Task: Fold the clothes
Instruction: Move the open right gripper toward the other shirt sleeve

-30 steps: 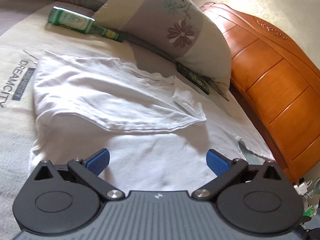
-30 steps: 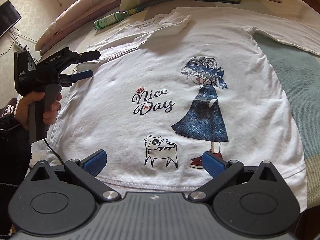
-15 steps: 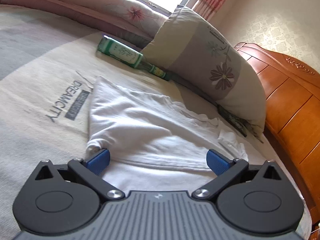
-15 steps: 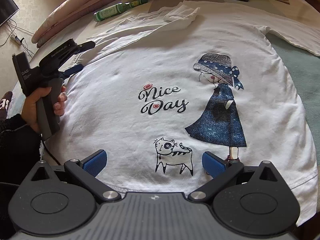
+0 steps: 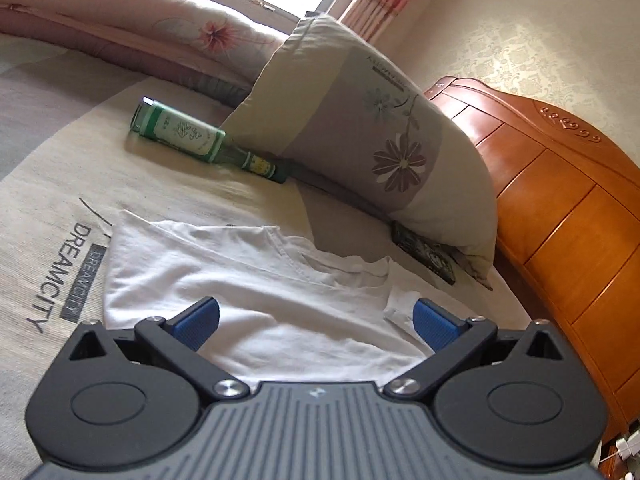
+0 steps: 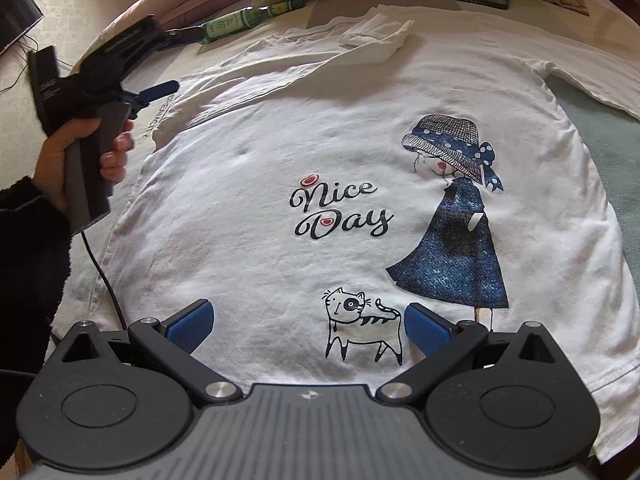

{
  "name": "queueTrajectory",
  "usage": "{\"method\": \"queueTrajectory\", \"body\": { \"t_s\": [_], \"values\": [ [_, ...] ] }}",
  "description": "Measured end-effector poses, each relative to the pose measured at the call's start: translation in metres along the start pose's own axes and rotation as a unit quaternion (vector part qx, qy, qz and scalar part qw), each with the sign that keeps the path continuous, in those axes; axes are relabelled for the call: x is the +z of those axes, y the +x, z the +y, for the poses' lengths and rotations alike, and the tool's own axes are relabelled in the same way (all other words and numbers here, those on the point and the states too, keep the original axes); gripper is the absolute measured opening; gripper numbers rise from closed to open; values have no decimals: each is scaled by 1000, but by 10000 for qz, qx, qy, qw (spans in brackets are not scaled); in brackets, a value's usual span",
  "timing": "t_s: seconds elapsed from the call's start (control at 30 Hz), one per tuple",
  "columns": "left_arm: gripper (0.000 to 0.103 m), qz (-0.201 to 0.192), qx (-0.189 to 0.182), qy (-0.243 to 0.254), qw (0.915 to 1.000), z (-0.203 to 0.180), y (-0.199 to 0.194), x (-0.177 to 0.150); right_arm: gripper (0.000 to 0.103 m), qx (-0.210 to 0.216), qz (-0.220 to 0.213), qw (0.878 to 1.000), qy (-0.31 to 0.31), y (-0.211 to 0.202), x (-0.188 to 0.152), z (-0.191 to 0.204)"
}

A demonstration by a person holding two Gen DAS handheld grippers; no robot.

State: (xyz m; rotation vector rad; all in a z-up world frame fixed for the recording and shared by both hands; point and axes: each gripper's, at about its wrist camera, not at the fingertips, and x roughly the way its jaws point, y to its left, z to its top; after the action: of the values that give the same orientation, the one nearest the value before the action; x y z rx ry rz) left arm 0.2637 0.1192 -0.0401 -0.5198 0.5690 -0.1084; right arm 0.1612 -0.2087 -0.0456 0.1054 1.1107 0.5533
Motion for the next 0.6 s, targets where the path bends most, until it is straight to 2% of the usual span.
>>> {"method": "queueTrajectory", "body": {
  "t_s": [0.13, 0.27, 0.37, 0.53, 0.6],
  "values": [
    [102, 499, 176, -324, 9981, 19, 18, -21, 103, -16, 8, 10000, 1, 0, -1, -3],
    [102, 359, 81, -37, 9993, 21, -13, -45, 103, 7, 23, 10000, -16, 6, -4, -8],
    [102, 693, 137, 19, 9975, 19, -25, -40, 103, -22, -23, 9998, -199, 8, -4, -6],
    [102, 328, 50, 224, 9992, 12, -32, -6, 103, 102, -231, 9997, -69, 6, -7, -12],
    [102, 285, 124, 388, 9988, 9, -25, 6, 103, 166, -251, 9994, -139, 5, -9, -14]
  ]
}}
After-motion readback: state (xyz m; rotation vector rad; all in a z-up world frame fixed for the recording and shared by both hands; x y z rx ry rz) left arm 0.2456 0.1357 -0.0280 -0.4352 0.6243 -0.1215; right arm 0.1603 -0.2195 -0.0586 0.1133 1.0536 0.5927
